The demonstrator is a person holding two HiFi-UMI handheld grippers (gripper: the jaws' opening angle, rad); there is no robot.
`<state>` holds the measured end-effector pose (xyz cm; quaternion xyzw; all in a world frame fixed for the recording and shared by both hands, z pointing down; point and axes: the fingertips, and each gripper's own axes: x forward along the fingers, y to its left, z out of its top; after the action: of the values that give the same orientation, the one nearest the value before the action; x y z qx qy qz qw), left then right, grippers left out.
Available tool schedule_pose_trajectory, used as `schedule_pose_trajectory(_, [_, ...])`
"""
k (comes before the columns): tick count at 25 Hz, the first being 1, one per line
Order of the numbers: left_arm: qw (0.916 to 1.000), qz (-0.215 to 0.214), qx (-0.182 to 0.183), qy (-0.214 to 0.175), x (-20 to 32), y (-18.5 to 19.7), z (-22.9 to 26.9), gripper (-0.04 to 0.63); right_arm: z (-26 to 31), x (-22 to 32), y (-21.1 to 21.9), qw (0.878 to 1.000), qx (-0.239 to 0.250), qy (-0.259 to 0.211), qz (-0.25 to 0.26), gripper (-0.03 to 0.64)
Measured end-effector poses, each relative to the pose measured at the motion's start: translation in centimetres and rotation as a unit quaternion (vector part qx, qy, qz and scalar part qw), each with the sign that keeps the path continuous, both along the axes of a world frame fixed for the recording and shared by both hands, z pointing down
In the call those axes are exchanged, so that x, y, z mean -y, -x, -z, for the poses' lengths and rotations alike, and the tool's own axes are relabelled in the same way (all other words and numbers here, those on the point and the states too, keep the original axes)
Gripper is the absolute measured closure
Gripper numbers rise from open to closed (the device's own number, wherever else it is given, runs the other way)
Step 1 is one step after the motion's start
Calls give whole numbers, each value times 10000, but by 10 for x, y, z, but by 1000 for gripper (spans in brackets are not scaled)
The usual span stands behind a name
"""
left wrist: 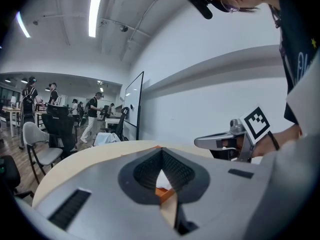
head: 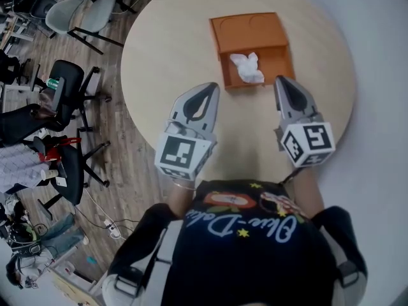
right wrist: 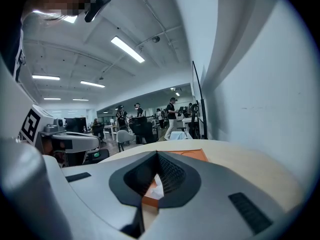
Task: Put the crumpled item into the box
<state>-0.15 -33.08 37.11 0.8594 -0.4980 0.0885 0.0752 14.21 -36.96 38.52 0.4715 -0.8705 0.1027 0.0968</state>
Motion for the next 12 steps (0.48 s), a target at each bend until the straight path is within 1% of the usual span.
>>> schedule_pose_trajectory(4, [10000, 4, -2, -21, -5, -4, 2, 603, 7, -8, -1, 9999, 74, -93, 59, 617])
schedule_pose_trajectory(12, [9999, 42, -21, -99, -13, -4, 12, 603, 16, -17, 1, 9998, -51, -158, 149, 617])
